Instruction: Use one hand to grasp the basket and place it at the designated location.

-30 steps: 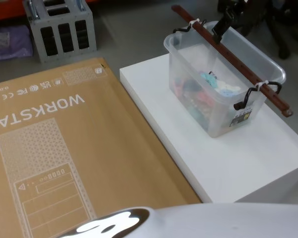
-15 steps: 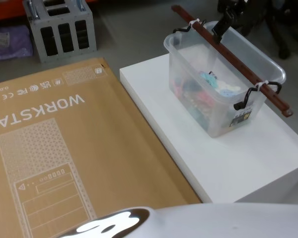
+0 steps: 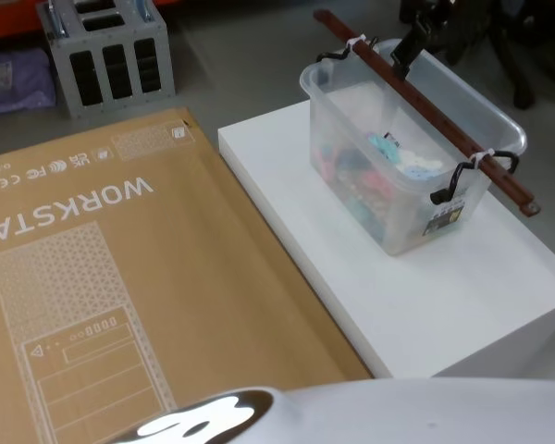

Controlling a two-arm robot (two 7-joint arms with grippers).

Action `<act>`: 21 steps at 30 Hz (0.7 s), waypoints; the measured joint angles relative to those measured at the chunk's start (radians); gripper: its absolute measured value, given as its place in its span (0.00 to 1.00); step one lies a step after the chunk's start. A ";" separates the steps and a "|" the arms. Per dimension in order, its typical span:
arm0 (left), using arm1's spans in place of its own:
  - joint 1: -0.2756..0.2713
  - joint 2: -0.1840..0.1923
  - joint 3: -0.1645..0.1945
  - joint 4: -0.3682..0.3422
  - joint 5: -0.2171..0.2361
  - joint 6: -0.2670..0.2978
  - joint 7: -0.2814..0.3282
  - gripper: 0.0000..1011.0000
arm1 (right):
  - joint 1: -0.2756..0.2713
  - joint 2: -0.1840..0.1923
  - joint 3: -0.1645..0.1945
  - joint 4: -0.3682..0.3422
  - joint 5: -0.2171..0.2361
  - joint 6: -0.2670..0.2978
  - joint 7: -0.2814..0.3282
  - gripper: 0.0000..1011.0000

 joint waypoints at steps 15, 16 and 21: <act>0.000 0.000 0.000 0.000 0.000 0.000 0.000 0.00 | 0.009 -0.051 -0.011 0.111 -0.001 -0.072 0.011 0.99; 0.000 0.000 0.000 0.000 0.000 0.000 0.000 0.00 | 0.010 -0.054 -0.013 0.117 0.000 -0.077 0.013 0.99; 0.000 0.000 0.000 0.000 0.000 0.000 0.000 0.00 | 0.014 -0.072 -0.029 0.141 0.002 -0.097 0.022 0.99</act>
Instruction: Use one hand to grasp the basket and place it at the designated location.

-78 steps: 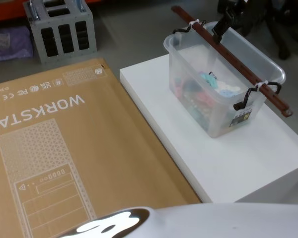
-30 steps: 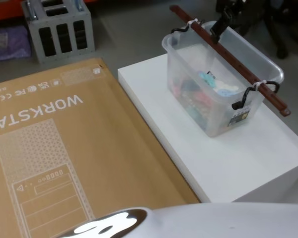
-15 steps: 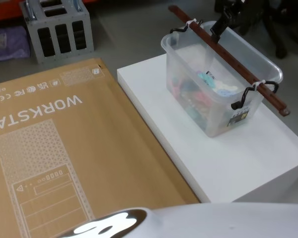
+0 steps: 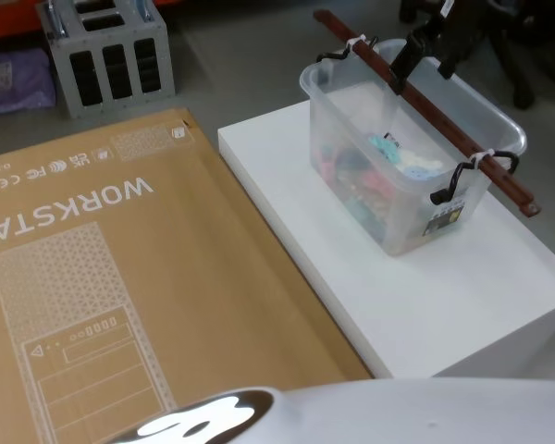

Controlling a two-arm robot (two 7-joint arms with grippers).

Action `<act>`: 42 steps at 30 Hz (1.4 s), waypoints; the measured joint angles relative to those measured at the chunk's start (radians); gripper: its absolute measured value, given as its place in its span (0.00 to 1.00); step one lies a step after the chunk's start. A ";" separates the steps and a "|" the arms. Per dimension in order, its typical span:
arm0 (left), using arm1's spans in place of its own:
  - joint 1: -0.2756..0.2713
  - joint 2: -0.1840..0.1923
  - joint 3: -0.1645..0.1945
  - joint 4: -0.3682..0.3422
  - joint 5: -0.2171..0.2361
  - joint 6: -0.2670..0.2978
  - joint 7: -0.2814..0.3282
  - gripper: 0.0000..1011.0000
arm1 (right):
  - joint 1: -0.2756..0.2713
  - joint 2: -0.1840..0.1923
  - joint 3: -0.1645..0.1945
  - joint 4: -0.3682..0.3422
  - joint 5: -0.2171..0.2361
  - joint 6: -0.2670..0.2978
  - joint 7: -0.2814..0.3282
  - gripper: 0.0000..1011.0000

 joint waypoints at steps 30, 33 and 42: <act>0.000 0.000 0.000 0.000 0.000 0.000 0.000 0.00 | 0.001 -0.085 -0.081 0.118 -0.007 -0.024 0.000 0.99; 0.000 0.000 0.000 0.000 0.000 0.000 0.000 0.00 | 0.002 -0.089 -0.085 0.128 -0.006 -0.025 0.000 0.99; 0.000 0.000 0.000 0.000 0.000 0.000 0.000 0.00 | 0.004 -0.089 -0.092 0.138 -0.002 -0.024 -0.004 0.96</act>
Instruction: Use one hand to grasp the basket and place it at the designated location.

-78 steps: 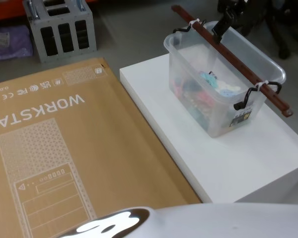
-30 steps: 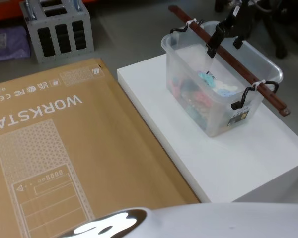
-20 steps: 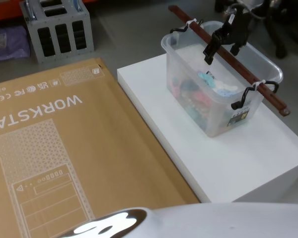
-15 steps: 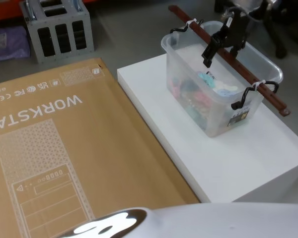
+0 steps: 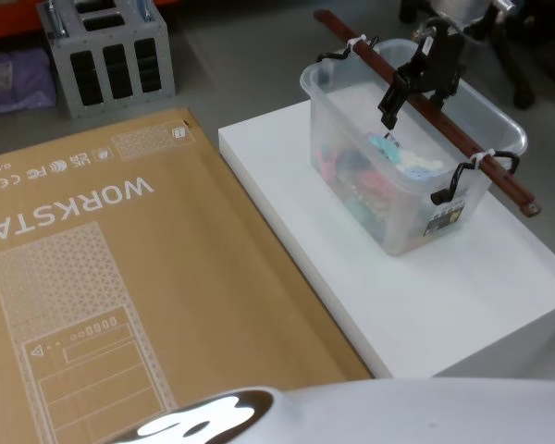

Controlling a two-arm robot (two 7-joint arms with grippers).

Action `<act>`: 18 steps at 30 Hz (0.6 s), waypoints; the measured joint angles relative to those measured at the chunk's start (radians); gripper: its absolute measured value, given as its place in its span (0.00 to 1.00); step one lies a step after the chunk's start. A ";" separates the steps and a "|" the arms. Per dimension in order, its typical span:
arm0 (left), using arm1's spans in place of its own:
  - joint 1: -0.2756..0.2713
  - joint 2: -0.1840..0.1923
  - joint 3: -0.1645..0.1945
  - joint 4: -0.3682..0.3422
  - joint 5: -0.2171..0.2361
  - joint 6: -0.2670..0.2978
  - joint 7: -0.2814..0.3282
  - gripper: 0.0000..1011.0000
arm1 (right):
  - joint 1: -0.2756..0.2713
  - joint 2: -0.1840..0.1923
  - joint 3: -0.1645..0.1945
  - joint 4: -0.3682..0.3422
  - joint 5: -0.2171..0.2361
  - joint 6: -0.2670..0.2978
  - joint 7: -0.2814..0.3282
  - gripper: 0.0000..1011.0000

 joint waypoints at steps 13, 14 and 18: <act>0.000 0.000 0.000 0.000 0.000 0.000 0.000 0.00 | -0.009 0.020 0.005 -0.024 0.010 -0.013 -0.013 0.61; 0.000 0.000 0.000 0.000 0.000 0.000 0.000 0.00 | -0.010 0.022 0.005 -0.027 0.009 -0.013 -0.015 0.54; 0.000 0.000 0.000 0.000 0.000 0.000 0.000 0.00 | -0.012 0.026 0.007 -0.030 0.009 -0.012 -0.017 0.43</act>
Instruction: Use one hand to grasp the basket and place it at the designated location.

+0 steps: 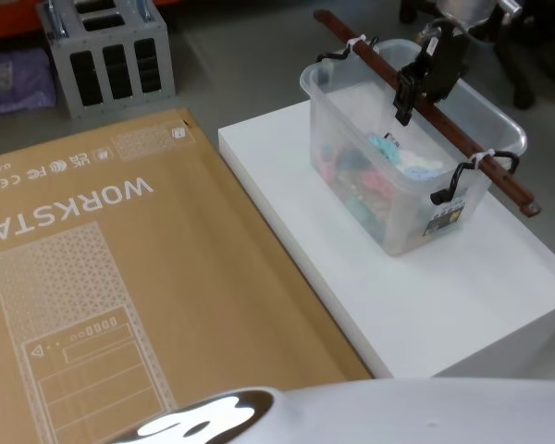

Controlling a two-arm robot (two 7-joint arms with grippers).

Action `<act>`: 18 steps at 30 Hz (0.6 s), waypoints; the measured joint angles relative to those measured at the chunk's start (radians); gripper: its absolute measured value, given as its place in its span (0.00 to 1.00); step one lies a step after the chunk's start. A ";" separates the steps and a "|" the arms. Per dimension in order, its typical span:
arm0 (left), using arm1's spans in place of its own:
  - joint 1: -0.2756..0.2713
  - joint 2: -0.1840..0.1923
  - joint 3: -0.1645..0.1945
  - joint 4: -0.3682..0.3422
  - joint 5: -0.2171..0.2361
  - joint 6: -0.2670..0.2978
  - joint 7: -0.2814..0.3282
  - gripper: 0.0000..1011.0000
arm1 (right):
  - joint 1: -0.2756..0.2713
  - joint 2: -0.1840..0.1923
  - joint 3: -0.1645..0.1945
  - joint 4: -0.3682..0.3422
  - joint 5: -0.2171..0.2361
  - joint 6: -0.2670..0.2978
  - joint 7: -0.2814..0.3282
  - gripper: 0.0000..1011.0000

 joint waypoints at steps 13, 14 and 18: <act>0.000 0.000 0.000 0.000 0.000 0.000 0.000 0.00 | -0.007 0.011 0.005 -0.016 -0.001 0.009 0.000 0.24; 0.000 0.000 0.000 0.000 0.000 0.000 0.000 0.00 | -0.008 0.011 0.005 -0.016 -0.001 0.009 0.000 0.24; 0.000 0.000 0.000 0.000 0.000 0.000 0.000 0.00 | -0.009 0.012 0.007 -0.019 -0.001 0.012 0.000 0.24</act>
